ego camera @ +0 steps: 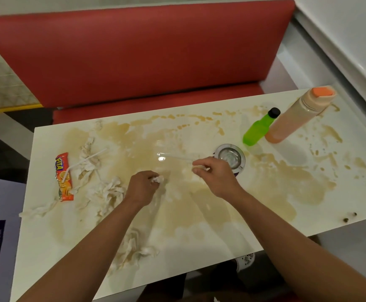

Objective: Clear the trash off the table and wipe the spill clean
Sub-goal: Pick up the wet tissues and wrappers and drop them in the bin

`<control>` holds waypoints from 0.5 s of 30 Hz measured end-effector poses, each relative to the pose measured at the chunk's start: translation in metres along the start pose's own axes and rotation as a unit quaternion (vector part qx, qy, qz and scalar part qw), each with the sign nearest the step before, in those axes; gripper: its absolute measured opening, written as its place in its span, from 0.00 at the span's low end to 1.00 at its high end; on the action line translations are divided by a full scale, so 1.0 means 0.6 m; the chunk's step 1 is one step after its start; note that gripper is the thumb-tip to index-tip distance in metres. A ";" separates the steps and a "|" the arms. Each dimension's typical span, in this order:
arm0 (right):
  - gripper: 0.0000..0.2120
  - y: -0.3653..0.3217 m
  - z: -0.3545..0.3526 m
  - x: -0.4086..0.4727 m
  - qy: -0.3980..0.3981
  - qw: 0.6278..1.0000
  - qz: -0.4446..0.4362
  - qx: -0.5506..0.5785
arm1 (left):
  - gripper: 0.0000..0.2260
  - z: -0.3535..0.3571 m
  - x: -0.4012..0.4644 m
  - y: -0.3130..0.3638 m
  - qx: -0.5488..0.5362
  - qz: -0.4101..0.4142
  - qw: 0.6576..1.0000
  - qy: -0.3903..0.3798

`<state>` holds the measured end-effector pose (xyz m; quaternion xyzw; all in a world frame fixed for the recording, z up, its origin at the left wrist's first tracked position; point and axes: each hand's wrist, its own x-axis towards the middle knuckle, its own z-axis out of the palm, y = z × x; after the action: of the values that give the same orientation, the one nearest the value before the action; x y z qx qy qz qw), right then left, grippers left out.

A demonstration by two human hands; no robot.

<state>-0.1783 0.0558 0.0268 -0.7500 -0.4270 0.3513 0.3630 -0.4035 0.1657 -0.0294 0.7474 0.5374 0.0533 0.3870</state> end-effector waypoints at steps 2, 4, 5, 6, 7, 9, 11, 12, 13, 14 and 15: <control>0.09 -0.002 -0.004 -0.024 -0.004 1.000 0.007 0.027 | 0.10 0.001 -0.014 0.032 -0.031 0.010 0.999 -0.023; 0.10 -0.001 -0.009 -0.041 -0.002 0.999 0.012 0.042 | 0.11 0.006 -0.026 0.065 -0.050 0.026 0.997 -0.054; 0.10 0.000 -0.012 -0.046 -0.002 0.999 0.018 0.046 | 0.11 0.009 -0.032 0.081 -0.050 0.037 0.996 -0.069; 0.10 0.003 -0.016 -0.050 -0.002 0.998 0.024 0.049 | 0.12 0.012 -0.038 0.097 -0.049 0.047 0.994 -0.081; 0.09 0.006 -0.019 -0.053 -0.004 0.998 0.031 0.055 | 0.11 0.015 -0.044 0.112 -0.049 0.057 0.993 -0.089; 0.07 0.011 -0.028 -0.059 -0.007 0.996 0.040 0.074 | 0.10 0.022 -0.055 0.143 -0.061 0.071 0.991 -0.098; 0.05 0.018 -0.040 -0.064 -0.002 0.993 0.036 0.111 | 0.09 0.031 -0.064 0.171 -0.084 0.085 0.987 -0.107; 0.05 0.025 -0.047 -0.066 -0.002 0.991 0.036 0.130 | 0.09 0.038 -0.067 0.182 -0.100 0.091 0.985 -0.111; 0.05 0.031 -0.055 -0.068 -0.007 0.988 0.041 0.147 | 0.11 0.045 -0.070 0.193 -0.117 0.091 0.982 -0.114; 0.05 0.036 -0.065 -0.072 -0.016 0.985 0.051 0.165 | 0.16 0.052 -0.072 0.205 -0.132 0.086 0.981 -0.116; 0.06 0.041 -0.075 -0.076 -0.026 0.980 0.062 0.186 | 0.22 0.060 -0.074 0.216 -0.140 0.080 0.980 -0.117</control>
<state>-0.1489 -0.0052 0.0380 -0.6848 -0.3163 0.4660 0.4625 -0.3054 0.0938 0.0429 0.7275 0.4143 0.0710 0.5422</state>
